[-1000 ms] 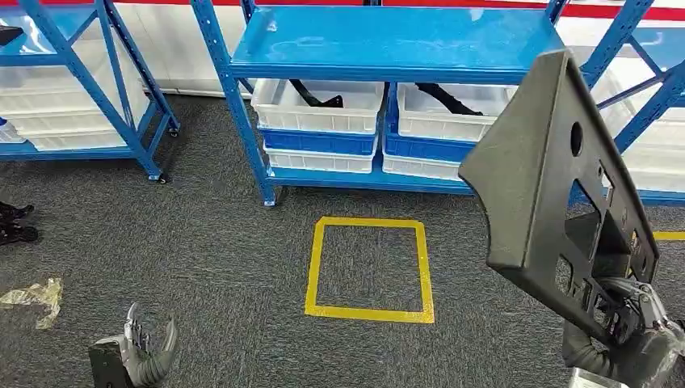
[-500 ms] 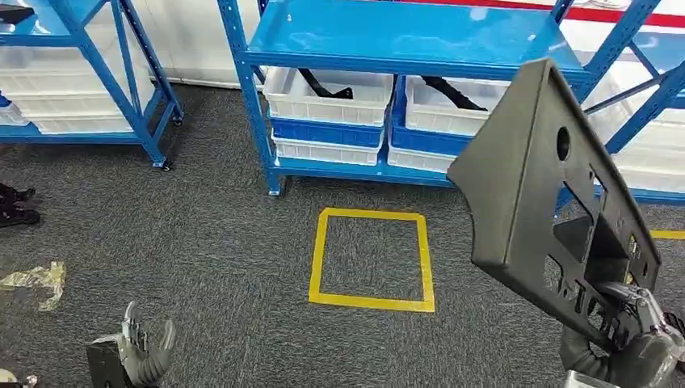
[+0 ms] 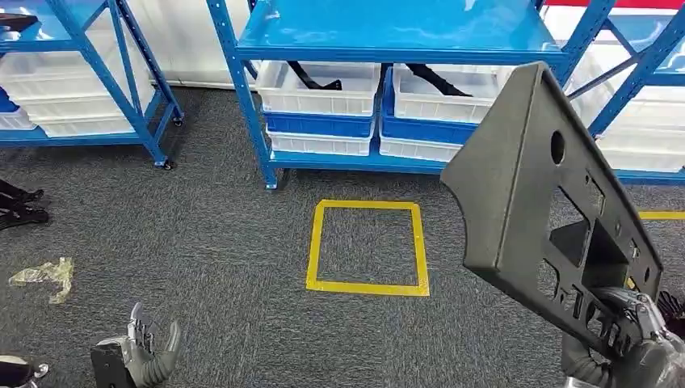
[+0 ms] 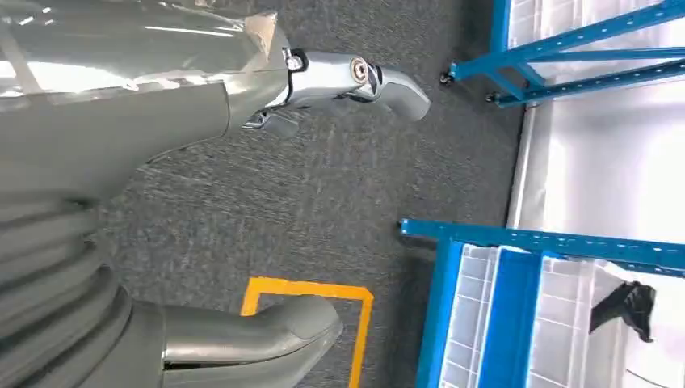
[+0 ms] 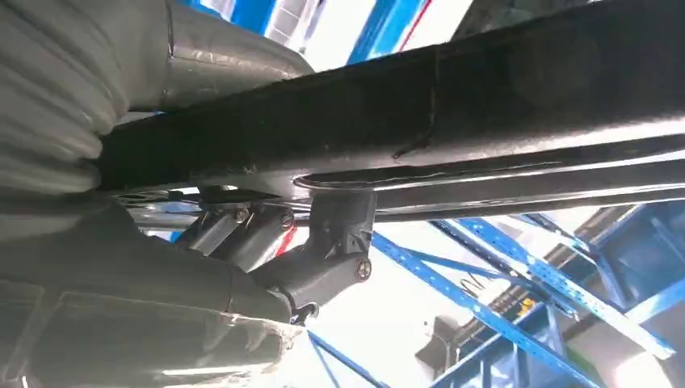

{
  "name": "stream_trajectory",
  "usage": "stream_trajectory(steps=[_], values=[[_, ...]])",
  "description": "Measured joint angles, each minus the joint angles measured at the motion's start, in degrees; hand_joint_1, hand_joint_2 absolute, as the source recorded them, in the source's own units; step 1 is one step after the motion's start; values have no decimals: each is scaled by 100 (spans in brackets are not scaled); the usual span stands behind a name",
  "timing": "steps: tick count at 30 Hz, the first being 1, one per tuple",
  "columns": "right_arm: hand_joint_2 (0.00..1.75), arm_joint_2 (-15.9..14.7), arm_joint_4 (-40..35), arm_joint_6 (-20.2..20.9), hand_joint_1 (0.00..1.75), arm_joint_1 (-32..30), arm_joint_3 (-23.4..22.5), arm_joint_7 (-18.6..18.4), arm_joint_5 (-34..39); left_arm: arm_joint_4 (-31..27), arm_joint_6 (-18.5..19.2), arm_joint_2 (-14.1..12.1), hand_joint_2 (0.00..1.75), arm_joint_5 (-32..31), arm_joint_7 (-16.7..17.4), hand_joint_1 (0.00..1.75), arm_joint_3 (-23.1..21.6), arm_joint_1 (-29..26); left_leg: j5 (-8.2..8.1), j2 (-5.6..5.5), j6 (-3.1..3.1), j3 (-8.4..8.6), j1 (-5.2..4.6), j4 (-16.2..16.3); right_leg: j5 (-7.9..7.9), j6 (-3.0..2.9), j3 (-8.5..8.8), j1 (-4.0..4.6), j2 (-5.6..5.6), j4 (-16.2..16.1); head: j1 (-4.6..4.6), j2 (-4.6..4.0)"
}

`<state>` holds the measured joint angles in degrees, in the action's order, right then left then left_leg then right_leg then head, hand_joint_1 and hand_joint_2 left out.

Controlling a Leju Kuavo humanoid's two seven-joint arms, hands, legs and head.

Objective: Take the parts from the cabinet and place them on the table.

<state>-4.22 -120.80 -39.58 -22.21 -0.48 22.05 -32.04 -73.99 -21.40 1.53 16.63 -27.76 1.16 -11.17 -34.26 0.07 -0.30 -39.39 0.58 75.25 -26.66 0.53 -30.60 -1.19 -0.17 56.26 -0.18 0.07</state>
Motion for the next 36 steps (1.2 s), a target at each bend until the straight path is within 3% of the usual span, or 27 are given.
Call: stream_trajectory(steps=[1, 3, 4, 7, 8, 9, 11, 12, 13, 14, 15, 16, 18, 19, 20, 23, 24, 25, 26, 28, 29, 30, 31, 33, 34, 35, 36], values=[[175, 4, 0, 2, 169, -2, 0, 0, 0, 0, 0, 0, 175, 0, 0, 0, 0, 2, 195, 2, 3, 244, 13, -309, 31, 12, -57, -2, 1, 24, 0, 0], [175, 9, -2, 2, 169, -12, 0, 0, 0, 0, 0, -2, 175, 0, 0, 0, 0, 9, 493, -2, 19, 1024, 42, -1449, 64, 64, -121, -11, 4, 81, -2, 0], [175, 9, -15, 0, 169, -17, 0, -2, 0, 0, 0, -2, 175, 0, 2, 0, -2, 23, 346, -35, 35, 1257, 36, -1815, 82, 95, -162, 13, 2, 112, -4, 0], [175, 15, -48, 7, 169, -20, -2, -13, 2, -9, 9, -2, 175, -4, 2, 0, -2, 7, 418, -43, 144, 1139, -43, -1803, 185, 243, -210, 20, -2, 105, 9, 0], [175, 17, -57, 29, 169, -24, -4, -31, 0, -26, 18, -2, 175, -11, 2, 0, -2, 4, 472, -35, 215, 1094, -43, -1833, 229, 301, -227, 30, -1, 90, 13, 0], [175, 20, -63, 44, 169, -22, -7, -48, 0, -41, 22, 11, 175, -22, 2, 0, 0, 11, 541, -1, 294, 1038, 0, -1874, 192, 313, -282, 35, -5, 149, 18, 0], [175, 31, -70, 63, 169, -25, -4, -61, -7, -70, 37, 17, 175, -37, 20, 0, 7, 12, 644, 23, 392, 899, -18, -1873, -327, 196, -536, 23, 5, 705, 44, 0], [175, 31, -72, 66, 169, -25, -7, -63, -9, -85, 46, 26, 175, -48, 37, 0, 13, 10, 697, 36, 399, 831, -23, -1873, -576, 163, -672, 25, 6, 1119, 44, 0], [175, 33, -72, 66, 169, -23, -7, -68, -9, -87, 72, 35, 175, -55, 46, 0, 13, 11, 760, 41, 403, 745, -32, -1869, -790, 161, -806, 28, 8, 1597, 48, 0], [175, 33, -70, 66, 169, -25, -7, -79, -9, -87, 79, 42, 175, -63, 63, 0, 13, 8, 814, 51, 398, 674, -41, -1866, -860, 200, -839, 24, 7, 1871, 50, 0], [175, 33, -70, 66, 169, -25, -7, -81, -9, -87, 79, 46, 175, -72, 85, 0, 13, 9, 862, 56, 392, 615, -44, -1863, -823, 253, -764, 24, 7, 1906, 46, 0], [175, 35, -72, 66, 169, -23, -7, -81, -9, -87, 79, 46, 175, -81, 89, 0, 15, 11, 909, 60, 381, 587, -43, -1858, -699, 318, -583, 24, 5, 1710, 52, 0], [175, 35, -72, 66, 169, -20, -7, -83, -9, -87, 81, 50, 175, -94, 90, 0, 26, 13, 1006, 60, 344, 486, -43, -1853, -391, 407, 133, 24, 5, 686, 52, 0], [175, 35, -77, 66, 169, -15, -7, -94, -9, -92, 83, 52, 175, -94, 90, 0, 31, 13, 1047, 59, 316, 466, -49, -1846, -394, 375, 484, 24, 5, 181, 55, 0], [175, 35, -81, 66, 169, 0, -7, -96, -9, -103, 83, 52, 175, -96, 87, 0, 37, 18, 1086, 55, 284, 420, -89, -1828, -461, 318, 705, 76, 11, -169, 57, 0], [175, 33, -90, 68, 169, -1, -7, -103, 0, -120, 85, 52, 175, -103, 90, 0, 50, 14, 1209, 63, 196, 404, -89, -1837, -451, 232, 565, 104, 20, -140, 42, 0], [175, 35, -90, 70, 169, 7, -7, -103, 2, -120, 85, 46, 175, -105, 90, 0, 61, 11, 1204, 46, 167, 373, -76, -1803, -390, 136, 526, -22, 16, -172, 55, 0], [175, 35, -90, 74, 169, 30, -7, -103, 15, -125, 85, 50, 175, -105, 90, 0, 72, 0, 1002, 13, 122, 313, -55, -1690, -347, 90, 489, -5, 1, -164, 48, 0], [175, 35, -90, 85, 169, 41, -7, -107, 17, -127, 98, 57, 175, -107, 92, 0, 81, -11, 652, 3, 90, 224, -37, -1402, -296, -10, 432, -9, -11, -164, 9, 0], [175, 39, -90, 87, 169, 64, -7, -116, 13, -127, 101, 57, 175, -111, 96, 0, 96, -18, 64, 1, 38, -14, -20, -547, -206, -38, 315, 2, -25, -157, 0, 0], [175, 42, -90, 94, 169, 75, -7, -122, 4, -127, 105, 57, 175, -111, 96, 0, 103, -25, -55, 0, 17, -94, -10, -186, -159, -37, 253, 5, -28, -149, 0, 0], [175, 50, -87, 101, 169, 85, -7, -133, -4, -127, 125, 57, 175, -118, 101, 0, 112, -30, -4, 1, -1, -69, 7, -34, -124, -22, 203, 4, -29, -134, -4, 0], [175, 61, -87, 100, 169, 87, -7, -149, -15, -127, 138, 61, 175, -131, 101, 0, 120, -29, 147, 2, -9, 64, 27, -150, -87, 1, 169, 1, -28, -112, -2, 0], [175, 87, -87, 103, 169, 90, -7, -166, -20, -129, 149, 68, 175, -170, 98, 0, 138, -22, 539, 4, -15, 709, 69, -1067, -56, 45, 73, -23, -22, -31, -2, 0], [175, 94, -87, 103, 169, 103, -9, -166, -20, -133, 153, 70, 175, -173, 98, 0, 138, -17, 552, -5, -19, 1044, 87, -1614, -54, 54, 33, -15, -26, 28, -4, 0], [175, 98, -87, 103, 169, 119, -9, -166, -22, -133, 153, 72, 175, -177, 101, 0, 138, -10, 443, -36, -8, 1155, 52, -1769, -34, 87, -38, 17, -25, 64, -11, 0], [175, 101, -87, 103, 169, 132, -9, -170, -28, -140, 155, 77, 175, -181, 98, 0, 140, -13, 462, -42, 32, 1102, 42, -1777, -8, 127, -58, 33, -26, 72, 4, 0]])
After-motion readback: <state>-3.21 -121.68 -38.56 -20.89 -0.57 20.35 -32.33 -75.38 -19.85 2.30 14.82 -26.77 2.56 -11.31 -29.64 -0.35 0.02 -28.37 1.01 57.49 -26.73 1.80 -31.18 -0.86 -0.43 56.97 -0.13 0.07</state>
